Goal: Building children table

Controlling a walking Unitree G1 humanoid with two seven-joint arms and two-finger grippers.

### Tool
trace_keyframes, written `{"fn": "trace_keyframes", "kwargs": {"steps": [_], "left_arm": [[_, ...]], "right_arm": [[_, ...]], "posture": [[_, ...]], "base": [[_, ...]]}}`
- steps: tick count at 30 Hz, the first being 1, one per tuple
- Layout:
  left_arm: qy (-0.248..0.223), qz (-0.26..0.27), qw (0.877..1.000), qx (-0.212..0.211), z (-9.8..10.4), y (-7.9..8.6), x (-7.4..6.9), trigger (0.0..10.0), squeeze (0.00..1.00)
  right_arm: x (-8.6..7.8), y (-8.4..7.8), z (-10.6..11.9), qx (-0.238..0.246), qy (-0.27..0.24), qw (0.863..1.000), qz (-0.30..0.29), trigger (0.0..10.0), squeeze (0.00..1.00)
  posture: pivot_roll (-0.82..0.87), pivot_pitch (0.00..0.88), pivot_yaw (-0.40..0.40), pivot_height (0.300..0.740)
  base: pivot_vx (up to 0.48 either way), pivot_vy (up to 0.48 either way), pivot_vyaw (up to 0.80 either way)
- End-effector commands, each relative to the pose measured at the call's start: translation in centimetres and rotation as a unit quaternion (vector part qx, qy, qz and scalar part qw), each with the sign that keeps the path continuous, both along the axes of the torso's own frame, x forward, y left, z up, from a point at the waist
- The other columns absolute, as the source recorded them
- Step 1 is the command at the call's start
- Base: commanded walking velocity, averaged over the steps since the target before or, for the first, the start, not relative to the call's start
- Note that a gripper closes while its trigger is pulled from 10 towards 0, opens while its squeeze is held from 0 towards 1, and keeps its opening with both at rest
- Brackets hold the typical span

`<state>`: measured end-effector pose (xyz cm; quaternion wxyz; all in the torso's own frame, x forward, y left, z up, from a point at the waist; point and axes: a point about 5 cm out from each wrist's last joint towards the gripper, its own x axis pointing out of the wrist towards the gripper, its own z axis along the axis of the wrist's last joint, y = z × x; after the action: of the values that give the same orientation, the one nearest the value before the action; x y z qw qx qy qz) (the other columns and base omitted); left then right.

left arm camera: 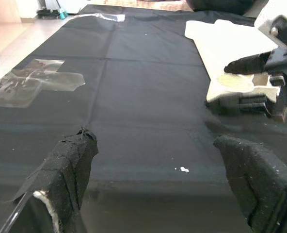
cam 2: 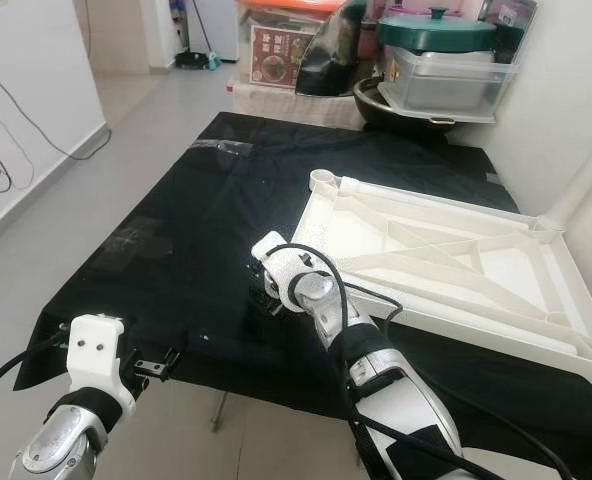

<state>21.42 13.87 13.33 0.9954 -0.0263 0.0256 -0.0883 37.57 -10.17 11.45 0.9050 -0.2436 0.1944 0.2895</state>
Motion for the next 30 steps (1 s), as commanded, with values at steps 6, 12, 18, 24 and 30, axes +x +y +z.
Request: {"fn": "trace_keyframes", "kwargs": {"steps": [6,12,18,24,30], "left_arm": [[0.006,-0.005,1.0,-0.006,-0.3,-0.4,0.1,10.0,0.0],[0.006,-0.004,1.0,-0.007,-0.3,-0.4,0.1,10.0,0.0],[0.005,-0.003,1.0,-0.007,-0.4,-0.5,0.2,10.0,0.0],[0.005,0.001,1.0,-0.008,-0.5,-0.5,0.2,10.0,0.0],[0.007,0.001,1.0,-0.01,-0.5,-0.6,0.2,10.0,0.0]], "right_arm": [[-0.8,-0.1,-1.8,-0.037,0.038,0.998,0.032,10.0,0.0],[-0.8,-0.1,-1.8,-0.059,0.051,0.995,0.059,10.0,0.0],[-1.2,0.4,-1.9,-0.08,0.06,0.986,0.133,0.0,0.0],[-2.4,1.2,-2.3,-0.104,0.059,0.964,0.238,0.0,0.0],[-3.9,1.0,-3.1,-0.104,0.065,0.944,0.307,0.0,0.0]], "posture": [[0.16,0.0,-0.097,0.74],[0.16,0.0,-0.101,0.74],[0.16,0.0,-0.108,0.74],[0.16,0.0,-0.112,0.74],[0.15,0.0,-0.106,0.74]], "base": [[0.0,0.0,0.0],[0.0,0.0,0.0],[0.0,0.0,0.0],[0.0,0.0,0.0],[0.0,0.0,0.0]]}}
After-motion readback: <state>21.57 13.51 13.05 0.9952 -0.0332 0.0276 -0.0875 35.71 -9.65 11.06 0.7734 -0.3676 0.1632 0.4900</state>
